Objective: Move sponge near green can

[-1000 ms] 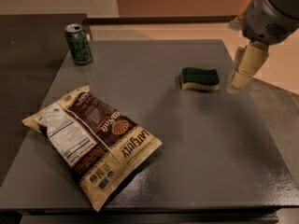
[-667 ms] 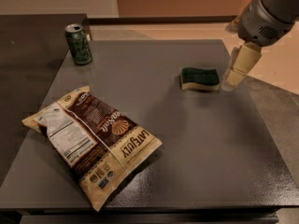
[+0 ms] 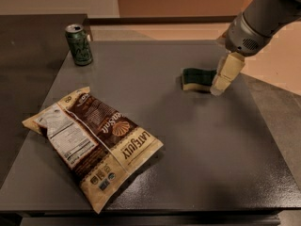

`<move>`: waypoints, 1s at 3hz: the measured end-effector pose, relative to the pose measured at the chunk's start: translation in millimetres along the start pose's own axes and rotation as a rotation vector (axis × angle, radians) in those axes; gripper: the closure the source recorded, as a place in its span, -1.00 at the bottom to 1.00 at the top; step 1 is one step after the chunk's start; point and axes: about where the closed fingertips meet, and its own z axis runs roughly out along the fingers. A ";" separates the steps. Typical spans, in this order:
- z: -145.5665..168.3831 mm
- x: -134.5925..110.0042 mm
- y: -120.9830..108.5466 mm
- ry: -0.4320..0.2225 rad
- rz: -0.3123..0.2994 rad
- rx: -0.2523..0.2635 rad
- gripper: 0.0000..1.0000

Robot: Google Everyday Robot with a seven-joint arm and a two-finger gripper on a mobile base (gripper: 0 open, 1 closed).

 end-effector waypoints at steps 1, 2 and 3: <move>19.9 -1.8 -2.6 -0.002 0.006 -0.029 -1.00; 35.4 -1.1 -3.6 0.005 0.010 -0.054 -1.00; 47.3 2.5 -3.4 0.020 0.019 -0.075 -1.00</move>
Offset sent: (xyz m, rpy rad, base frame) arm 0.0167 0.0144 -0.0431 0.0066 0.0800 0.0132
